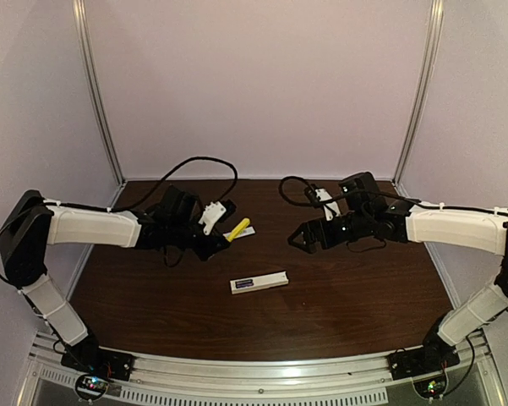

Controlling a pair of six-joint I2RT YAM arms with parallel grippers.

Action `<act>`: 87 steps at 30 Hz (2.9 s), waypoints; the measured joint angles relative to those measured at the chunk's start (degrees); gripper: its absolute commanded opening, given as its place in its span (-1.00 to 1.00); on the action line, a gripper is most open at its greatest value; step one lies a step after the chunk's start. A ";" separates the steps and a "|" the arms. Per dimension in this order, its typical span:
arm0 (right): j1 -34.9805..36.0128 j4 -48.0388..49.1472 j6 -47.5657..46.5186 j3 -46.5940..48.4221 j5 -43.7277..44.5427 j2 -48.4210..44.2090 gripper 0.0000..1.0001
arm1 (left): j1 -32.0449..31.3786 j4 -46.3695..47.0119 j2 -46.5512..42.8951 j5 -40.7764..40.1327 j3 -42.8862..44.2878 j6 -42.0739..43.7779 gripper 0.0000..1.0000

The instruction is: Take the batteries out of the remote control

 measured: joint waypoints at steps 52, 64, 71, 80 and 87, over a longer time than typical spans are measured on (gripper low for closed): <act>2.71 -1.97 -11.85 5.86 -32.17 5.05 0.02 | -4.50 -13.86 8.81 52.19 16.85 5.05 -1.00; 3.58 -2.99 -13.09 7.26 -32.96 5.66 -0.40 | -4.50 -15.34 8.81 52.22 17.38 5.27 -1.00; 3.93 -3.98 -13.35 7.28 -33.79 6.47 -0.57 | -4.50 -15.37 8.81 52.19 17.40 5.29 -1.00; 4.24 -4.61 -14.19 7.39 -34.03 6.82 -0.12 | -4.50 -15.80 9.16 52.33 17.46 5.70 -1.00; 4.24 -4.50 -14.21 7.82 -33.99 6.82 -0.23 | -4.50 -16.90 9.27 53.00 17.46 6.19 -1.00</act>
